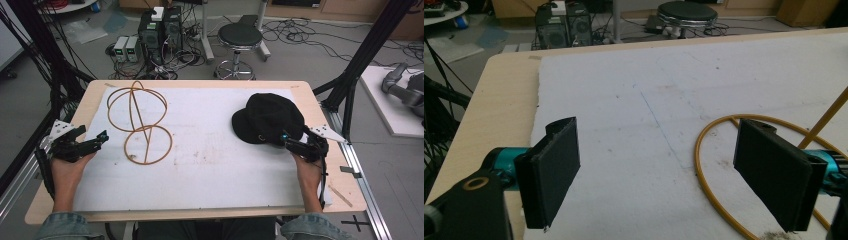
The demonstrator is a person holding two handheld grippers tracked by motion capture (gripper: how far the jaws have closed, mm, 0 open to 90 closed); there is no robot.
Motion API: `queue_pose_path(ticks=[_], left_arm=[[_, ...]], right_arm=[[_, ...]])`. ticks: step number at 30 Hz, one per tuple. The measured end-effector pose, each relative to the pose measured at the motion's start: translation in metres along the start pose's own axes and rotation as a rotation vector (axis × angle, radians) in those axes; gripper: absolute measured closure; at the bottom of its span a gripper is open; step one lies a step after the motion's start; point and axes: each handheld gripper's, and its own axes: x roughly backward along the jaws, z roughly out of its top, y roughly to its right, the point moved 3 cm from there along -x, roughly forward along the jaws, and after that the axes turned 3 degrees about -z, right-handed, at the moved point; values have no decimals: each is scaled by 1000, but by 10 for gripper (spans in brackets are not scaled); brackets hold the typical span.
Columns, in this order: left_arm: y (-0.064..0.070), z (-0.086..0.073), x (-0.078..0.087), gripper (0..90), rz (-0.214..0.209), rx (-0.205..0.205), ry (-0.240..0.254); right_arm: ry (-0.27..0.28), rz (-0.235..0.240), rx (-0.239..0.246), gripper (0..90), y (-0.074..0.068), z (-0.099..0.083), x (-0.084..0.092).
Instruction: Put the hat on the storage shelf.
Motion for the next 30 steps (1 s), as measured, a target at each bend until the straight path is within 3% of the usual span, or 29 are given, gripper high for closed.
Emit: queue_pose_path(ticks=[9, 16, 19, 20, 23, 30], left_arm=[[-1, -1, -1, 189, 0, -1, -3], [-3, -1, -1, 190, 5, 3, -3], [-2, -1, -2, 190, 3, -1, -5], [-2, -1, -2, 190, 4, -2, -6], [-3, -1, -3, 190, 4, -1, -6], [-2, -1, -4, 190, 2, -6, -7]], right_arm=[[0, -21, -8, 170, 8, 23, -27], [-7, -39, -56, 172, 15, 33, -53], [2, -53, -51, 181, 17, 32, -58], [-18, -60, -66, 181, 21, 30, -64], [-24, -56, -99, 181, 25, 28, -71], [-72, -43, -104, 181, 26, 27, -88]])
